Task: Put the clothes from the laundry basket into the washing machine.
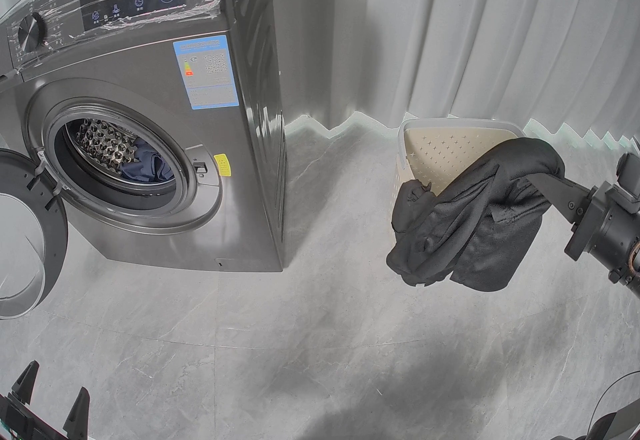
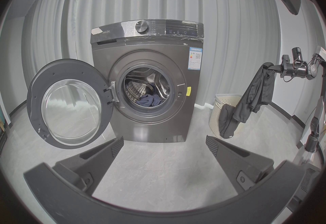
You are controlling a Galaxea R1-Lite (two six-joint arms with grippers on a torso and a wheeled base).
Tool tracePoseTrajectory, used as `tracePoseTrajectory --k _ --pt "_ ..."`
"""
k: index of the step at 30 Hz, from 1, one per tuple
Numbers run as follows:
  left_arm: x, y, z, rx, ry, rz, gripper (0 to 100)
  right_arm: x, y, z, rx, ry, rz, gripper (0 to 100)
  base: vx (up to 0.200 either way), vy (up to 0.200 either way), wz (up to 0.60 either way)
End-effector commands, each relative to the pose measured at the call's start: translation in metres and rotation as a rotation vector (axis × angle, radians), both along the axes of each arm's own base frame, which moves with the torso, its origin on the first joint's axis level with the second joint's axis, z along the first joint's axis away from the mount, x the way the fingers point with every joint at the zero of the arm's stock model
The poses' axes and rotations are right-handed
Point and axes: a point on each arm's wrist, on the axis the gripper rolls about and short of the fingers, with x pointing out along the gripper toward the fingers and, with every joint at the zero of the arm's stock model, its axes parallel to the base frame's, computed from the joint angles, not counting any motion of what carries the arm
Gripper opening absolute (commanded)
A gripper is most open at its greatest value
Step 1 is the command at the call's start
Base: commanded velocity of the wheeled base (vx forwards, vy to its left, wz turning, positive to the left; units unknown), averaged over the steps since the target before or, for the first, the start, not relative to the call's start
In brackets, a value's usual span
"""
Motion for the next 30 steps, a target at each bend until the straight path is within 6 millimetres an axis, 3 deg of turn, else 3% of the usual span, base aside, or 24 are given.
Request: tracePoseTrajectory --k 1,15,30 --pt "-0.0004 0.0000 -0.0031 0.000 -0.005 0.000 100 0.0007 0.0007 -0.0003 -0.001 0.002 0.001 0 0.000 0.200 0.00" --pt "-0.0004 0.0000 -0.0031 0.000 -0.005 0.000 100 0.0020 0.0016 -0.0009 -0.004 0.006 0.003 0 0.000 0.200 0.00" --pt "-0.0005 0.0000 -0.0032 0.001 -0.006 0.000 100 0.0019 0.0015 -0.0018 -0.006 0.008 0.003 0 0.000 0.000 0.00"
